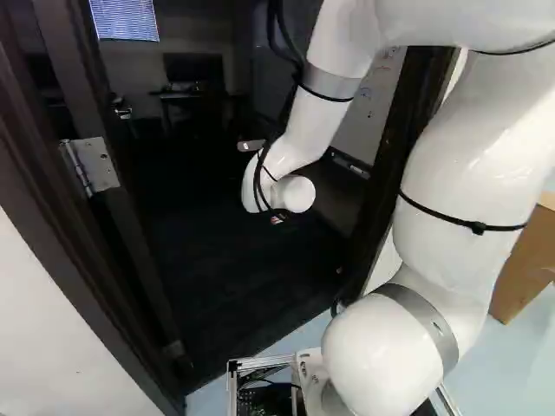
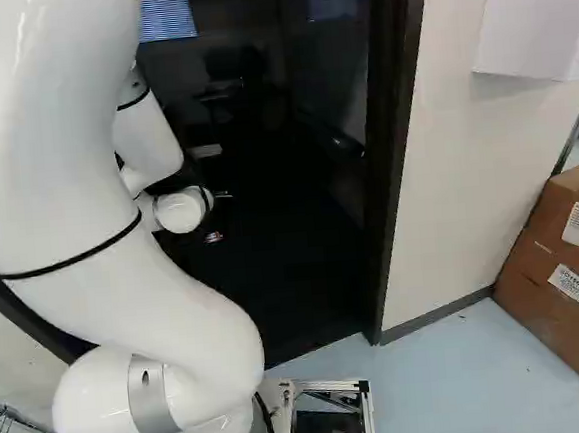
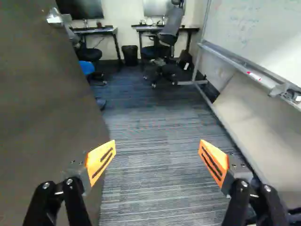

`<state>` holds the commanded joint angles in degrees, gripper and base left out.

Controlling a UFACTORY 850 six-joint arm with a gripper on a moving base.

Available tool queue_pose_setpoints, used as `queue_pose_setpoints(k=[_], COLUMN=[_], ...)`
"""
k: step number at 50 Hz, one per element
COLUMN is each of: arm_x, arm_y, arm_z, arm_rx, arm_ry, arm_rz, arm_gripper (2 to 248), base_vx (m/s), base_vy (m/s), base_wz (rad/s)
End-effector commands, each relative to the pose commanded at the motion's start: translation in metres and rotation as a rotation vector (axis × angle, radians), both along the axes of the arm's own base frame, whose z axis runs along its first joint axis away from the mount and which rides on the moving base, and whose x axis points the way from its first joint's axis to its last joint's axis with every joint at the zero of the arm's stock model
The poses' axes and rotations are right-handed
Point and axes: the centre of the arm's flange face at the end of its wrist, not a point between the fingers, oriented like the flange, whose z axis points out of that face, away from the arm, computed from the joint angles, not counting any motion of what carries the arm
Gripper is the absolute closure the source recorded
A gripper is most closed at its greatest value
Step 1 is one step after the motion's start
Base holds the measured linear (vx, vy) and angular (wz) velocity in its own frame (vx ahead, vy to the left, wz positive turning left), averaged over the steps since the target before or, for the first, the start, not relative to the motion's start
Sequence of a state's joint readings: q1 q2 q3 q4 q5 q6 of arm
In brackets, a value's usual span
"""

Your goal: Open the door and move inside

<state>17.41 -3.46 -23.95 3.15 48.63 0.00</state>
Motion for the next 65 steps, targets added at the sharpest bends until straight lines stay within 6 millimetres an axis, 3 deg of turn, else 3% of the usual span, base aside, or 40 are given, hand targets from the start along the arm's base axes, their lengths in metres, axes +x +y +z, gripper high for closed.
queue_pose_setpoints(k=[13,29,46,65], arm_x=[-0.030,-0.062,-0.089,-0.106], arm_y=[-0.043,-0.078,-0.101,-0.113], arm_z=[0.002,0.000,-0.004,-0.008], arm_rx=[-0.004,-0.008,-0.012,-0.014], arm_ry=[-0.011,-0.022,-0.030,-0.035], arm_rz=[-0.078,-0.153,-0.210,-0.246], arm_gripper=[3,3,3,3], base_vx=[0.000,0.000,0.000,0.000], base_vy=[0.000,0.000,0.000,0.000], base_wz=[0.000,0.000,0.000,0.000])
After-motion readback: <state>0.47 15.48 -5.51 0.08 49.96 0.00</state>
